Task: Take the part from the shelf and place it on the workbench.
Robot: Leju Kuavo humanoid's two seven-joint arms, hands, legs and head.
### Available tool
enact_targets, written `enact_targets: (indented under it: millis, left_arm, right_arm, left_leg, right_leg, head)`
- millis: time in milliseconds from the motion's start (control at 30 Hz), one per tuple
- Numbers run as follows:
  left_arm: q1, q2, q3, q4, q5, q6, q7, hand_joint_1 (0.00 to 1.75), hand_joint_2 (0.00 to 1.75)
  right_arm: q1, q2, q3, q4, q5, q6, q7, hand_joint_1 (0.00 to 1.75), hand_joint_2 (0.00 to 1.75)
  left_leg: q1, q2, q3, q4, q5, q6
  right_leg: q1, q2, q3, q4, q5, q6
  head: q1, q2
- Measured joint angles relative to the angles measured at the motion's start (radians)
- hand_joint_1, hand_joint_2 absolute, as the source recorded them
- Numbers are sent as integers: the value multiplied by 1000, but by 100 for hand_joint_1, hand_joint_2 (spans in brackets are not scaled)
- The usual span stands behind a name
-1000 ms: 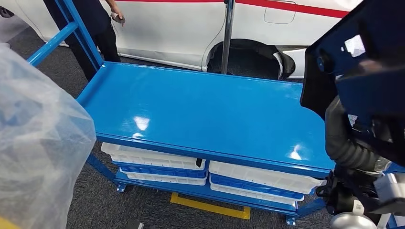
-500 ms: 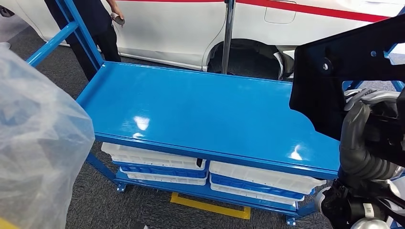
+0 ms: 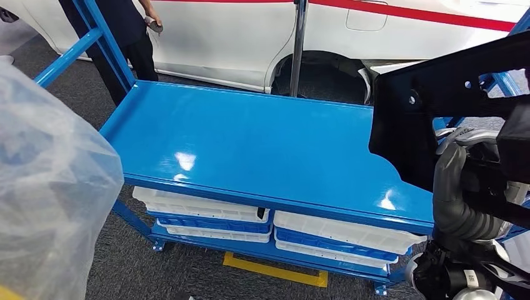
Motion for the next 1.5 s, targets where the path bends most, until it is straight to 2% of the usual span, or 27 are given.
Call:
enact_targets:
  millis: [100,233,300,367,433,467,500,533,600,633,667,700,800,867,933,967,1000,1033,1133,1167,1200,1267,1300,1367,1433,1467,1500]
  left_arm:
    - [3,0,0,0,3,-5,1,0,175]
    - [6,0,4,0,12,-13,11,0,175]
    - [7,-1,6,0,17,-17,15,0,175]
    - [6,-2,8,0,18,-21,18,0,175]
    - [7,-4,11,0,18,-24,19,0,175]
    - [8,-4,12,0,17,-26,20,0,175]
    - [9,-5,14,0,17,-27,21,0,175]
    - [10,-5,15,0,17,-28,22,0,175]
    - [10,-5,19,0,19,-31,24,0,175]
    - [9,-4,21,0,19,-33,24,0,175]
    - [9,-4,22,0,20,-36,24,0,175]
    - [9,-4,24,0,20,-39,25,0,175]
    - [11,-3,25,0,21,-44,26,0,175]
    - [12,-3,25,0,21,-46,27,0,175]
    - [12,-3,25,0,21,-47,27,0,175]
    - [12,-3,25,0,22,-47,27,0,175]
    - [12,-3,25,0,22,-47,28,0,175]
    - [12,-3,25,0,22,-47,28,0,175]
    - [8,0,26,0,22,-48,28,0,175]
    - [7,2,26,0,23,-48,29,0,175]
    - [6,3,27,0,23,-49,29,0,175]
    - [7,3,27,0,23,-52,33,0,175]
    - [8,3,27,0,23,-54,34,0,175]
    - [8,3,28,0,23,-57,35,0,175]
    - [9,1,29,0,22,-59,34,0,175]
    - [11,0,29,0,21,-61,34,0,175]
    - [12,0,29,0,21,-62,34,0,175]
  right_arm:
    - [5,2,5,0,4,2,-7,175,175]
    - [6,7,10,1,7,6,-8,175,175]
    - [6,9,14,1,8,6,-9,175,175]
    - [6,9,17,1,10,6,-10,175,175]
    - [7,11,21,2,12,6,-10,175,175]
    - [8,11,23,3,12,6,-10,175,175]
    - [9,12,25,4,13,7,-10,175,175]
    - [10,12,27,5,13,8,-11,175,175]
    - [9,13,30,7,13,9,-12,175,175]
    - [9,14,31,7,13,10,-13,175,175]
    - [9,14,31,8,13,10,-14,175,175]
    - [9,15,32,9,13,11,-15,175,175]
    - [8,18,35,11,13,15,-17,175,175]
    - [7,19,36,11,14,17,-18,175,175]
    - [8,21,37,12,14,19,-19,175,175]
    - [8,21,37,12,13,20,-20,175,175]
    - [9,22,38,12,13,20,-20,175,175]
    - [9,23,39,12,13,20,-21,175,175]
    - [9,24,42,13,12,20,-26,175,175]
    - [10,24,43,13,9,21,-29,175,175]
    - [11,26,45,13,4,23,-35,175,175]
    - [15,28,47,14,-11,31,-51,175,175]
    - [17,29,47,15,-21,37,-63,175,175]
    - [22,30,47,16,-51,58,-93,175,175]
    - [30,31,47,17,-83,83,-122,175,175]
    - [35,32,47,17,-95,92,-131,175,175]
    - [40,32,47,18,-103,98,-138,175,175]
  left_leg:
    - [-1,0,-1,1,-1,2]
    - [-6,0,-3,4,-1,17]
    - [0,1,4,-15,15,24]
    - [7,2,9,-37,32,30]
    - [7,3,5,-39,37,32]
    - [8,3,2,-39,39,30]
    - [11,3,0,-38,40,27]
    - [15,3,-4,-35,42,22]
    - [24,1,-13,-23,41,7]
    - [26,0,-20,-15,39,-3]
    - [25,-3,-26,-5,38,-13]
    - [23,-5,-33,2,39,-21]
    - [27,-6,-53,24,32,-37]
    - [28,-2,-86,103,-33,-40]
    - [24,0,-133,245,-121,-38]
    - [21,0,-146,299,-146,-35]
    - [17,0,-142,317,-151,-29]
    - [12,0,-116,293,-139,-19]
    - [-16,2,26,79,-82,29]
    - [-24,3,55,30,-72,39]
    - [-29,5,64,10,-67,42]
    - [-31,5,59,-3,-43,42]
    - [-29,6,55,-12,-31,44]
    - [-21,8,40,-26,-6,46]
    - [-19,10,18,-27,10,46]
    - [-18,11,7,-27,19,44]
    - [-16,12,-3,-26,26,41]
  right_leg:
    - [-2,0,0,-1,1,1]
    - [-11,-1,1,-5,7,11]
    - [-10,-2,-2,1,0,17]
    - [-9,-1,-28,64,-52,22]
    - [-13,-1,-79,195,-125,27]
    - [-17,-1,-99,248,-144,32]
    - [-22,-1,-103,268,-143,38]
    - [-28,-2,-87,245,-121,45]
    - [-43,-3,-12,111,-65,67]
    - [-45,1,16,60,-43,71]
    - [-48,6,32,28,-36,69]
    - [-47,11,30,25,-38,59]
    - [-44,12,3,41,-33,21]
    - [-39,8,-13,41,-20,1]
    - [-31,5,-31,41,-7,-11]
    - [-25,4,-40,42,0,-14]
    - [-18,3,-49,42,7,-17]
    - [-11,3,-58,42,14,-19]
    - [2,2,-76,40,36,-21]
    - [2,1,-78,37,44,-18]
    - [-1,0,-78,34,51,-13]
    - [-4,-2,-79,28,63,-2]
    - [-5,-2,-84,32,55,3]
    - [-5,-2,-108,92,-13,12]
    - [-7,-1,-143,216,-102,22]
    - [-9,-1,-153,272,-120,27]
    - [-12,-1,-150,300,-115,32]
  head:
    - [0,0]
    - [0,0]
    - [0,0]
    - [2,0]
    - [4,0]
    - [4,0]
    - [4,0]
    - [4,0]
    - [6,0]
    - [8,0]
    - [11,0]
    - [12,0]
    - [9,0]
    - [7,0]
    - [6,0]
    - [6,0]
    - [6,0]
    - [6,0]
    - [8,0]
    - [8,0]
    - [8,0]
    - [6,0]
    - [6,0]
    - [7,0]
    - [10,0]
    - [10,0]
    - [11,0]
